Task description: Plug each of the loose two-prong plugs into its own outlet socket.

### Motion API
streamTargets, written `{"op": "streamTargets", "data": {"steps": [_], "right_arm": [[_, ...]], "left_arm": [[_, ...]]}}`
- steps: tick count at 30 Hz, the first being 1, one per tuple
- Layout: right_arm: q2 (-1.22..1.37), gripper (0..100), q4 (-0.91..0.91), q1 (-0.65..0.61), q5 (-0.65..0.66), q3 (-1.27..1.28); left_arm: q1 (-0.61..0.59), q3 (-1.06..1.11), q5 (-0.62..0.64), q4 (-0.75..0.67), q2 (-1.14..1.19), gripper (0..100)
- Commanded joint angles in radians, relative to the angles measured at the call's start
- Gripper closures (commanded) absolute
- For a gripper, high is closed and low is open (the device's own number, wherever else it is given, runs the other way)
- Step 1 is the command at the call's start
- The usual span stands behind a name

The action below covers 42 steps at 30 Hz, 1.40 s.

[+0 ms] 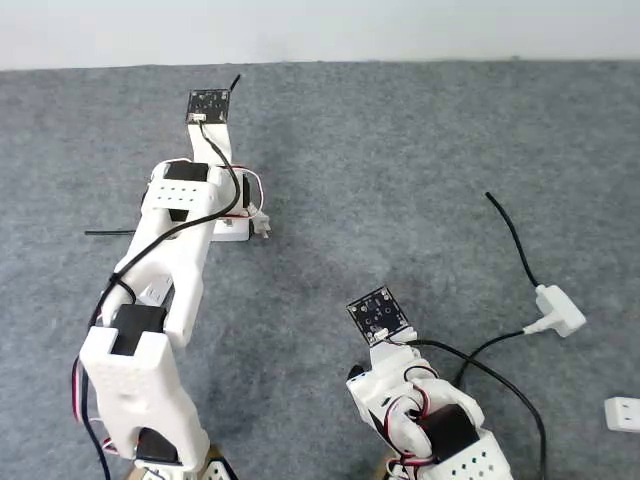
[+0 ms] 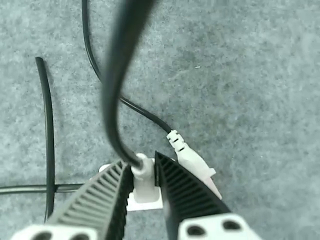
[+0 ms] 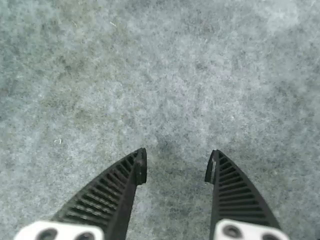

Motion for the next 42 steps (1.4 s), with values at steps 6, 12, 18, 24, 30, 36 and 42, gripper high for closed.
{"op": "streamTargets", "data": {"steps": [6,12,18,24,30,36,42], "right_arm": [[-0.01,80.0,0.004,-0.004,0.014,0.017],[-0.01,80.0,0.004,-0.004,0.014,0.017],[-0.01,80.0,0.004,-0.004,0.014,0.017],[-0.01,80.0,0.004,-0.004,0.014,0.017],[-0.01,80.0,0.004,-0.004,0.014,0.017],[-0.01,80.0,0.004,-0.004,0.014,0.017],[-0.01,80.0,0.004,-0.004,0.014,0.017]], "left_arm": [[-0.026,0.008,-0.052,-0.061,0.025,99],[-0.054,0.012,-0.048,-0.038,0.026,99],[0.0,0.01,-0.044,0.13,0.034,99],[-0.023,0.01,-0.015,0.172,0.026,99],[-0.014,0.007,-0.002,0.262,0.026,99],[-0.023,0.005,0.028,0.313,0.026,99],[-0.018,-0.073,0.028,0.413,0.025,99]]}}
